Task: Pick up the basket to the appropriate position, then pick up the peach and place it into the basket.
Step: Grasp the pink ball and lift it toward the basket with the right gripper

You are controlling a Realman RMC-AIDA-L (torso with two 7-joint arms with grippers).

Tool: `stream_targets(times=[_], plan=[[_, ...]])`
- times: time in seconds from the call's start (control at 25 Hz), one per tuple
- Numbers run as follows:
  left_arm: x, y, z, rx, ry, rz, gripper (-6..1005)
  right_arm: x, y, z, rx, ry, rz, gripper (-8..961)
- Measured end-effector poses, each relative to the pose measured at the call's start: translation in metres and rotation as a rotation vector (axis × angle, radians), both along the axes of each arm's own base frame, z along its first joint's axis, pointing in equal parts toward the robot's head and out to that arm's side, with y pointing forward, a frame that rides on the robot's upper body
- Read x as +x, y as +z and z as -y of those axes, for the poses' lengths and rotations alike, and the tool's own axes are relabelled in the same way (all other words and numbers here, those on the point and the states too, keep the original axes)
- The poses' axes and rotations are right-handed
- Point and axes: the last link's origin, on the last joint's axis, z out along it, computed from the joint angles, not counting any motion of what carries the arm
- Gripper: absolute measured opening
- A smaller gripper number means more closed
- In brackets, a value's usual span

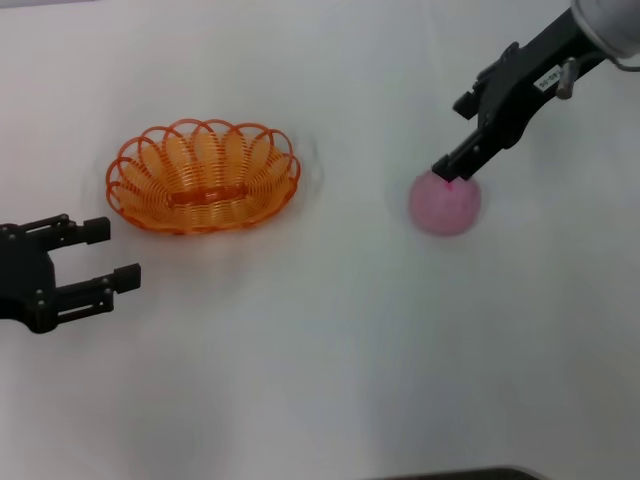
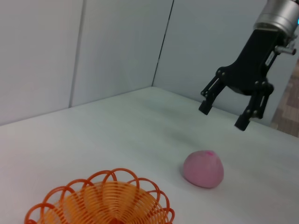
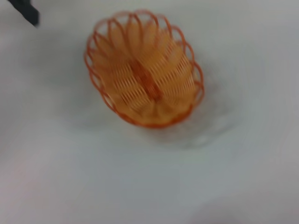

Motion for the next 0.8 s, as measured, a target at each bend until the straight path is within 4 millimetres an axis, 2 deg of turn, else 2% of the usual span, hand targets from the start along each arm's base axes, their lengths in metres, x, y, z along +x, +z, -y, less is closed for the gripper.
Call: stream_targets(times=[0.4,0.8], plan=[[0.000,-0.005,-0.002,-0.016,0.004,-0.003,711,0.016,-0.024,-0.002,-0.026,-0.043,0.124,940],[0.001,-0.008,-0.002,-0.027,0.006,0.004,711,0.029,-0.048,-0.007,-0.032,-0.061,0.150,940]])
